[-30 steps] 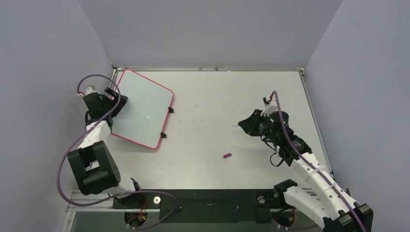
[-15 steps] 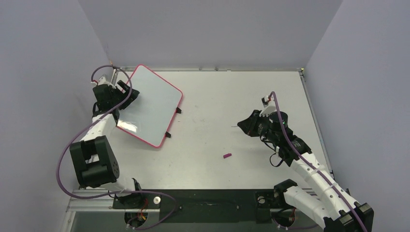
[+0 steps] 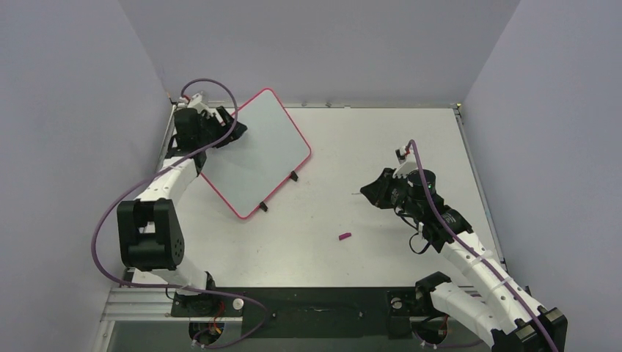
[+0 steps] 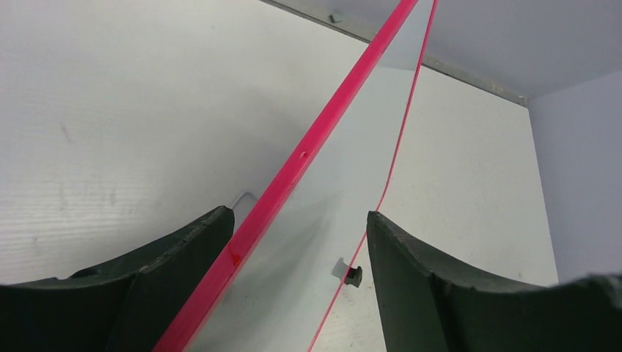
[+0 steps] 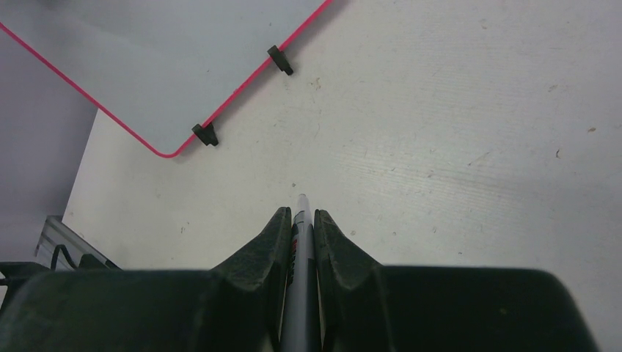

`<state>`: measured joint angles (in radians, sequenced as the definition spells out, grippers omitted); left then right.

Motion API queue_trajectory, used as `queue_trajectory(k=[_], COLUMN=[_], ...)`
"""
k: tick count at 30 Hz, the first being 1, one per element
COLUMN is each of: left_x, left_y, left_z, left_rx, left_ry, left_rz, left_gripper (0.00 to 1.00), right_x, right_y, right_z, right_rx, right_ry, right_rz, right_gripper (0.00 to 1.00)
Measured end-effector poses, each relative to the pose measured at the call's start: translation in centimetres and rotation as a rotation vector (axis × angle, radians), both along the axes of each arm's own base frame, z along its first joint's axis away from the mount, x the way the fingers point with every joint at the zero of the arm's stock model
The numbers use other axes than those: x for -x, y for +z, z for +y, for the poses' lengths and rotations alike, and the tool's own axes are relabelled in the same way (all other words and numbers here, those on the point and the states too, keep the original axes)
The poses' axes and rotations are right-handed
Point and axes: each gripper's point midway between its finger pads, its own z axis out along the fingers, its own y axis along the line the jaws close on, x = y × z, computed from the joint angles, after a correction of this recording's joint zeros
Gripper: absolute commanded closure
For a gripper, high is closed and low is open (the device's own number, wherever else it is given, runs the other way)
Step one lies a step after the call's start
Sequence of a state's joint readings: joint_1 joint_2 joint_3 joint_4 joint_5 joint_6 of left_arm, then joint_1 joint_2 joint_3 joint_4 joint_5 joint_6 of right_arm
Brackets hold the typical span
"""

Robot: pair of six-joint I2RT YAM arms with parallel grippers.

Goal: Write a sentence on the whiteboard
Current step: Move the whiteboard to the center of the board.

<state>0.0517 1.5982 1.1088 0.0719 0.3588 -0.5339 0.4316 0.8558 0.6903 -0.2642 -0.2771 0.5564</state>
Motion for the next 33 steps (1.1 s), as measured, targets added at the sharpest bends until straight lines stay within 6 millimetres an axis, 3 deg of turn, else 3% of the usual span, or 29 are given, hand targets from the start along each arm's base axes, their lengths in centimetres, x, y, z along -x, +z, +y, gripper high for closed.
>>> queue_trajectory(k=[8, 15, 21, 25, 27, 28, 30, 33], left_x=[-0.6, -0.8, -1.5, -1.6, -1.6, -1.5, -1.4, -1.3], left_y=[3.0, 3.5, 3.2, 2.9, 2.8, 2.8, 2.7, 2.5], left_z=[-9.6, -15.3, -16.4, -16.2, -16.1, -16.1, -15.9, -15.0], left_rx=[-0.066, -0.069, -0.054, -0.062, -0.069, -0.072, -0.078, -0.092], left_ry=[-0.239, -0.359, -0.369, -0.357, -0.352, -0.353, -0.353, -0.345], left_rz=[-0.126, -0.161, -0.137, -0.125, -0.118, -0.114, -0.110, -0.091], left_gripper=[0.40, 0.43, 0.46, 0.62, 0.76, 0.88, 0.99, 1.00], right_x=[0.0, 0.4, 0.5, 0.5, 0.5, 0.5, 0.5, 0.5], right_y=[0.2, 0.3, 0.4, 0.4, 0.4, 0.4, 0.4, 0.3], right_z=[0.0, -0.3, -0.4, -0.4, -0.4, -0.4, -0.4, -0.3], right_rx=[0.005, 0.018, 0.022, 0.025, 0.026, 0.027, 0.028, 0.029], right_ry=[0.005, 0.003, 0.002, 0.001, 0.001, 0.001, 0.001, 0.003], right_rz=[-0.005, -0.007, -0.012, -0.011, -0.011, -0.011, -0.010, -0.006], right_gripper=[1.00, 1.00, 1.00, 1.00, 1.00, 1.00, 1.00, 1.00])
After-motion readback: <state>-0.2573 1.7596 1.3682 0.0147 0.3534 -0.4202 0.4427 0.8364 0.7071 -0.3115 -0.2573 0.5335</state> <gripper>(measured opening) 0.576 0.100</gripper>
